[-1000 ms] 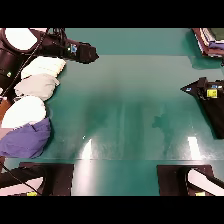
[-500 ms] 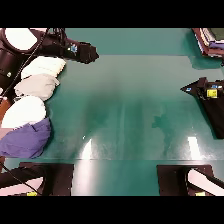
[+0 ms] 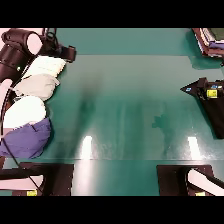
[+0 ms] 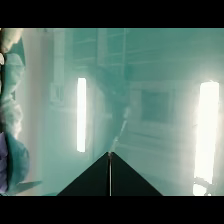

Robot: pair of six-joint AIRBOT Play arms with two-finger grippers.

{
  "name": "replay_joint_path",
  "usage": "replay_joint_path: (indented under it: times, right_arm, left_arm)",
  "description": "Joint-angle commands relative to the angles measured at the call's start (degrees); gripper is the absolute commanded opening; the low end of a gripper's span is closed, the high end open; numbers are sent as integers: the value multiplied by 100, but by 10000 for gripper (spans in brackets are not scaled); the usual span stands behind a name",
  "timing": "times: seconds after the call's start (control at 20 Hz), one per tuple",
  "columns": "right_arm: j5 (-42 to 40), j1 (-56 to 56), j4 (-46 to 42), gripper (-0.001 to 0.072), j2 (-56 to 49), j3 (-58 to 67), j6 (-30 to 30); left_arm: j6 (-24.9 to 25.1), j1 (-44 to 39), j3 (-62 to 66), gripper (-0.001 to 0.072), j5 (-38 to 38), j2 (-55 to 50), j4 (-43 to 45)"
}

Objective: Fold the shirts.

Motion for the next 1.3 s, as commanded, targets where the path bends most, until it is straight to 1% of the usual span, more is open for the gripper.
replay_joint_path:
  times: [0.0,0.1,0.25,0.5,0.65,0.7,0.8,0.85,0.9,1.05,1.15,1.25]
  right_arm:
    - [46,7,4,16,2,-2,7]
    - [44,7,4,16,2,-2,7]
    - [46,7,4,16,2,-4,9]
    - [186,7,2,16,2,-4,7]
    - [186,7,4,16,2,-4,9]
    - [173,7,2,16,2,-4,7]
    - [173,7,2,16,2,-4,7]
    - [175,7,4,16,2,-4,9]
    - [179,7,4,16,2,-4,7]
    - [164,4,11,16,2,-2,9]
    - [168,4,50,16,2,157,9]
    - [168,4,52,16,2,592,7]
  left_arm:
    - [-629,935,4,610,525,-680,437]
    - [-619,1368,4,610,699,-1075,299]
    - [-605,1714,7,610,944,-1521,273]
    - [-603,1930,328,609,1134,-2197,155]
    - [-599,1930,350,609,1314,-2323,125]
    - [-601,1930,350,574,1362,-2323,129]
    - [-601,1930,398,69,1386,-2321,127]
    - [-603,1930,457,24,1368,-2321,125]
    - [-603,1930,557,25,1305,-2321,122]
    - [-605,1928,1180,22,632,-2218,42]
    - [-603,1858,1515,21,461,-1799,20]
    - [-553,1690,1757,21,404,-1088,17]
